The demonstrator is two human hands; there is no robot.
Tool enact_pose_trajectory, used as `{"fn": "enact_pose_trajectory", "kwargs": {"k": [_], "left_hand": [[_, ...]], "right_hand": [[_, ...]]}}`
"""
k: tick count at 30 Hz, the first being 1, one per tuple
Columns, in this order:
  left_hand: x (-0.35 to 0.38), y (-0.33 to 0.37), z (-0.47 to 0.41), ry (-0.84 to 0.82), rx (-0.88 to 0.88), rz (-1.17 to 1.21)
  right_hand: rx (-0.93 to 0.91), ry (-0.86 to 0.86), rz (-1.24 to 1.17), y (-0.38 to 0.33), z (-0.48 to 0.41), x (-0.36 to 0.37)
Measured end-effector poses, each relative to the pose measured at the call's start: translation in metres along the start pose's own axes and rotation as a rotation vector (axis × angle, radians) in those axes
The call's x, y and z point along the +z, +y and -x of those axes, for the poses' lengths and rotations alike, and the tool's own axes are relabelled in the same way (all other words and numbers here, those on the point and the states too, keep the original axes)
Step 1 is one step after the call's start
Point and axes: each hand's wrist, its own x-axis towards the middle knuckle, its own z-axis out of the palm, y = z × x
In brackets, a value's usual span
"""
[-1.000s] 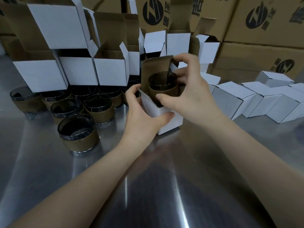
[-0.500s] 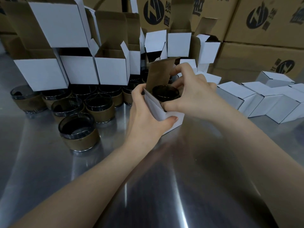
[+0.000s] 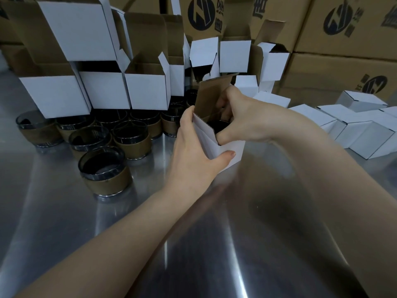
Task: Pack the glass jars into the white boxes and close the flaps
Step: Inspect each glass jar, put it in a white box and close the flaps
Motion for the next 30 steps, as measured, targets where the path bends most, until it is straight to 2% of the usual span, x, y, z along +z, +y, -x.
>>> {"fn": "enact_pose_trajectory", "kwargs": {"k": [5, 12, 15, 19, 30], "left_hand": [[0.002, 0.001, -0.001, -0.037, -0.004, -0.048], [0.000, 0.001, -0.001, -0.113, -0.027, -0.023], [-0.001, 0.000, -0.002, -0.126, -0.025, -0.037], [-0.003, -0.001, -0.003, -0.156, -0.006, -0.027], [-0.009, 0.001, -0.001, -0.117, 0.008, -0.119]], "right_hand": [[-0.027, 0.037, -0.106, 0.008, 0.001, 0.005], [-0.161, 0.506, -0.303, 0.021, 0.003, 0.019], [-0.125, 0.586, -0.326, 0.023, 0.001, 0.022], [-0.151, 0.579, -0.359, 0.020, 0.001, 0.027], [-0.193, 0.337, -0.310, 0.032, -0.001, 0.018]]}}
